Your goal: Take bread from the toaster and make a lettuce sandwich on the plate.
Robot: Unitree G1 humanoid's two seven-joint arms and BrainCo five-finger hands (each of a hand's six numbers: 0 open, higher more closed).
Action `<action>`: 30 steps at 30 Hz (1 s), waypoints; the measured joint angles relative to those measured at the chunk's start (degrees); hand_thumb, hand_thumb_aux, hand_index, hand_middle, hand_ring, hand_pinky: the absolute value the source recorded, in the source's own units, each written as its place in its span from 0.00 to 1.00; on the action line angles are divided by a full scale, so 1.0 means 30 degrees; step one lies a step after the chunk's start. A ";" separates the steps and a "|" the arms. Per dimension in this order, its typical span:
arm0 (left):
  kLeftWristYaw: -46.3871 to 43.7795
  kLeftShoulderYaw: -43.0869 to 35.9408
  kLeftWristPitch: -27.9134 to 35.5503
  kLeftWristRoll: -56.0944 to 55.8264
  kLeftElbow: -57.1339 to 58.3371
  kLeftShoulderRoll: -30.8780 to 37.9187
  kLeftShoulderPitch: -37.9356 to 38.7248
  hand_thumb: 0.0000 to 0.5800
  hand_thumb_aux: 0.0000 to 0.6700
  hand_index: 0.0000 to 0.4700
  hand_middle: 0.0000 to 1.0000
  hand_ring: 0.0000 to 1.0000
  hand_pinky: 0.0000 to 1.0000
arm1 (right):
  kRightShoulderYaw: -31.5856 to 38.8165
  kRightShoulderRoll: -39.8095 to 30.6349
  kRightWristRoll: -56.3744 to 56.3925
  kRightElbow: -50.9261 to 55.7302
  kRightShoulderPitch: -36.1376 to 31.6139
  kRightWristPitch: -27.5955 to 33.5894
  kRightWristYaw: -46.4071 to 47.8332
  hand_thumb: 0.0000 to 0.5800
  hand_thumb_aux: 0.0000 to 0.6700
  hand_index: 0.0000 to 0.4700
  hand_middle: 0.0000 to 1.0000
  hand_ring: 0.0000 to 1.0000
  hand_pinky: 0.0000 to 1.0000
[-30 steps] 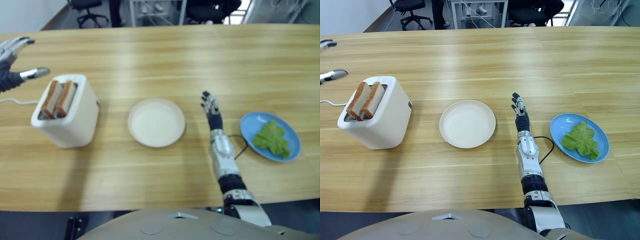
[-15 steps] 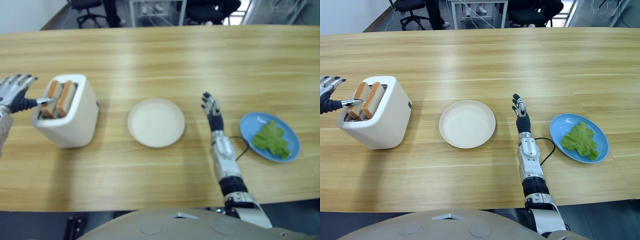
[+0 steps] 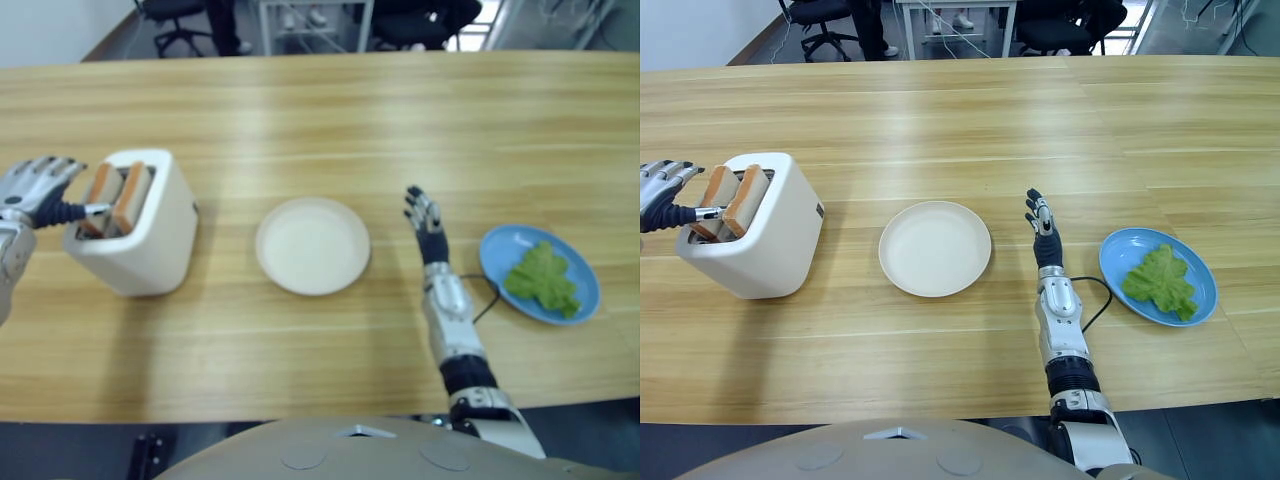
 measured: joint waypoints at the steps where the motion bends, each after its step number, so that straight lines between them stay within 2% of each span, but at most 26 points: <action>1: -0.0162 -0.0033 0.0118 0.0056 -0.0061 0.0001 0.0074 0.00 0.00 0.00 0.00 0.00 0.00 | -0.0003 0.0000 0.0003 -0.0003 0.0022 0.0021 0.0002 0.00 0.00 0.00 0.00 0.00 0.00; 4: -0.0514 -0.0031 0.0313 0.0042 -0.0221 -0.0001 0.0197 0.00 0.00 0.00 0.00 0.00 0.00 | -0.0003 -0.0001 0.0010 -0.0077 0.0082 0.0046 0.0007 0.00 0.00 0.00 0.00 0.00 0.00; 5: -0.0584 -0.0031 0.0343 0.0014 -0.0250 -0.0003 0.0200 0.76 0.51 0.50 0.00 0.00 0.00 | -0.0002 -0.0001 0.0011 -0.0094 0.0146 0.0049 0.0007 0.00 0.00 0.00 0.00 0.00 0.00; 6: -0.0678 -0.0026 0.0378 -0.0079 -0.0307 -0.0007 0.0206 0.93 0.73 0.71 0.00 0.00 0.00 | -0.0005 -0.0002 0.0012 -0.0094 0.0184 0.0058 0.0006 0.00 0.00 0.00 0.00 0.00 0.00; 7: -0.0815 0.0000 0.0424 -0.0309 -0.0480 -0.0019 0.0206 0.97 0.84 0.82 0.00 0.00 0.00 | -0.0008 -0.0001 0.0013 -0.0094 0.0225 0.0068 0.0006 0.00 0.00 0.00 0.00 0.00 0.00; 8: -0.0896 0.0075 0.0449 -0.0599 -0.0678 -0.0077 0.0206 1.00 1.00 0.98 0.00 0.00 0.00 | -0.0006 0.0001 0.0013 -0.0095 0.0253 0.0074 0.0006 0.00 0.00 0.00 0.00 0.00 0.00; 12: -0.1272 0.0591 0.0482 -0.1954 -0.1748 -0.0801 0.0260 1.00 1.00 0.98 0.02 0.02 0.02 | -0.0007 -0.0005 0.0024 -0.0160 0.0286 0.0118 0.0018 0.00 0.00 0.00 0.00 0.00 0.00; 13: -0.1284 0.0636 0.0483 -0.2133 -0.1870 -0.0902 0.0265 1.00 1.00 0.98 0.16 0.16 0.16 | -0.0007 -0.0005 0.0026 -0.0161 0.0290 0.0123 0.0017 0.00 0.00 0.00 0.00 0.00 0.00; 15: -0.1278 0.0686 0.0537 -0.2509 -0.2125 -0.1164 0.0327 1.00 1.00 0.98 0.33 0.33 0.33 | -0.0017 -0.0018 0.0025 -0.0166 0.0339 0.0151 0.0020 0.00 0.00 0.00 0.00 0.00 0.00; 18: -0.1221 0.0813 0.0717 -0.2878 -0.2283 -0.1463 0.0322 1.00 1.00 0.98 0.35 0.35 0.35 | -0.0032 -0.0035 0.0025 -0.0166 0.0344 0.0173 0.0021 0.00 0.00 0.00 0.00 0.00 0.00; 19: -0.1029 0.0896 0.0776 -0.2976 -0.2386 -0.1639 0.0271 1.00 1.00 0.98 0.49 0.49 0.49 | -0.0030 -0.0034 0.0024 -0.0166 0.0344 0.0187 0.0024 0.00 0.00 0.00 0.00 0.00 0.00; 20: -0.0928 0.0996 0.0804 -0.3048 -0.2448 -0.1692 0.0258 1.00 1.00 0.98 0.56 0.56 0.56 | -0.0028 -0.0034 0.0024 -0.0166 0.0344 0.0191 0.0027 0.00 0.00 0.00 0.00 0.00 0.00; 21: -0.0863 0.1138 0.0839 -0.3139 -0.2508 -0.1767 0.0257 1.00 1.00 0.98 0.56 0.56 0.56 | -0.0033 -0.0040 0.0025 -0.0166 0.0345 0.0196 0.0027 0.00 0.00 0.00 0.00 0.00 0.00; 22: -0.0804 0.1260 0.0913 -0.3293 -0.2642 -0.1919 0.0250 1.00 1.00 0.98 0.64 0.64 0.64 | -0.0037 -0.0048 0.0025 -0.0166 0.0345 0.0209 0.0027 0.00 0.00 0.00 0.00 0.00 0.00; 25: -0.0469 0.1650 0.1130 -0.3705 -0.2861 -0.2519 0.0230 1.00 1.00 0.98 1.00 1.00 1.00 | -0.0033 -0.0046 0.0024 -0.0165 0.0350 0.0230 0.0026 0.00 0.00 0.00 0.00 0.00 0.00; 30: 0.0170 0.3027 0.1936 -0.4284 -0.3378 -0.2979 -0.0042 1.00 1.00 0.98 1.00 1.00 1.00 | -0.0024 -0.0039 0.0022 -0.0163 0.0353 0.0260 0.0022 0.00 0.00 0.00 0.00 0.00 0.00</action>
